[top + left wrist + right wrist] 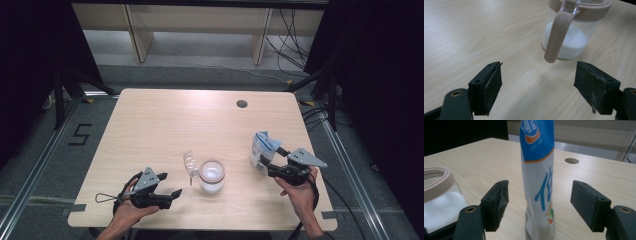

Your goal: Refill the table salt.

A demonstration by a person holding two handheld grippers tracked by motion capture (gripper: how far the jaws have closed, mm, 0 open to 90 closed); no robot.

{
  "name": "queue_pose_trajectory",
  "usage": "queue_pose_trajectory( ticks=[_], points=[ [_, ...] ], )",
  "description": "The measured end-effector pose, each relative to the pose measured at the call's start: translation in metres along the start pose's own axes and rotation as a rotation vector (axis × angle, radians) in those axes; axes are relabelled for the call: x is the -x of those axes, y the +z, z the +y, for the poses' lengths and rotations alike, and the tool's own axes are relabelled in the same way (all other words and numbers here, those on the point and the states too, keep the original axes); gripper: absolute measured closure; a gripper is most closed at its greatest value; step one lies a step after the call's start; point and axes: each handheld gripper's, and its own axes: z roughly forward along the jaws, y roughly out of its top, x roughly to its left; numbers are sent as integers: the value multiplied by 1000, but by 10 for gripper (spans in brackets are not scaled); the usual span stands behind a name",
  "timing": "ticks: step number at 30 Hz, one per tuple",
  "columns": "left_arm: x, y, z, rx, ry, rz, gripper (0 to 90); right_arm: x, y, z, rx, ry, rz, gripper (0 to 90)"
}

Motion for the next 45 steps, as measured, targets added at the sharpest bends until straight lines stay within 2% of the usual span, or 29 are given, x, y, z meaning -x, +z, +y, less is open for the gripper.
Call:
queue_pose_trajectory(
  ticks=[1,3,4,5,7,8,9,11,13,15,17,19,24,25,26,27,29,30,31,33,34,36,37,38,41,42,43,44,45],
  points=[
    [0,-1,0,-8,6,7,216,-2,-2,-1,-3,23,-10,316],
    [0,0,1,-6,3,-2,216,0,-5,-2,4,20,3,316],
    [0,1,1,-5,6,-1,216,-2,-8,-3,-5,47,0,316],
    [0,1,1,-5,6,0,215,1,-8,-4,-5,-2,3,316],
    [0,1,1,-9,4,5,215,-2,-12,-6,-13,45,-9,313],
    [0,1,1,-13,8,5,216,-1,-13,-7,-11,26,2,312],
    [-1,1,1,-8,5,2,216,-2,-13,-8,-2,44,8,313],
    [-1,1,0,-4,-2,-2,215,-2,-14,-9,-5,21,0,311],
    [-1,0,0,-8,0,6,215,-3,-15,-9,-17,37,16,310],
    [0,-1,0,-9,1,12,215,-3,-16,-10,-6,12,2,311],
    [0,-1,-1,-9,0,13,215,-7,-17,-10,-23,39,15,311],
    [-1,-1,-1,-8,3,11,215,-7,-18,-11,-13,17,8,311],
    [-1,-2,-1,-6,-4,8,216,-7,-17,-12,-12,8,15,304],
    [-1,-2,-1,-6,-6,15,215,-7,-18,-12,-21,-9,10,300],
    [-1,-1,-1,-1,-8,7,216,-9,-18,-12,-21,14,27,299],
    [-2,0,0,-9,2,7,216,-10,-20,-12,-40,6,20,298],
    [-2,0,-1,-11,2,5,215,-14,-22,-15,-38,25,23,295],
    [-1,0,-1,-13,4,2,215,-13,-23,-15,-41,4,29,292],
    [-1,-1,-1,-11,5,5,215,-14,-24,-15,-49,5,25,291],
    [-1,-1,-1,-8,3,5,215,-18,-24,-18,-48,25,30,288],
    [-1,-1,-1,-8,1,5,215,-17,-26,-17,-66,4,34,288],
    [-1,-1,-1,-8,2,5,215,-17,-28,-19,-62,-14,23,286],
    [-1,-1,-1,-9,3,4,215,-18,-28,-19,-66,-9,33,283],
    [-1,-1,-1,-10,0,6,215,-20,-29,-21,-77,23,32,281],
    [-1,-1,-1,-8,1,4,215,-18,-30,-23,-87,0,33,277],
    [-1,-1,-1,-8,1,5,215,-20,-31,-23,-93,15,29,271],
    [-1,-1,-1,-9,2,5,215,-19,-31,-24,-94,7,32,269],
    [-1,-1,-1,-10,2,9,215,-21,-32,-25,-105,30,31,269],
    [-1,-1,-1,-9,3,9,215,-20,-33,-25,-99,-1,30,268]
  ],
)
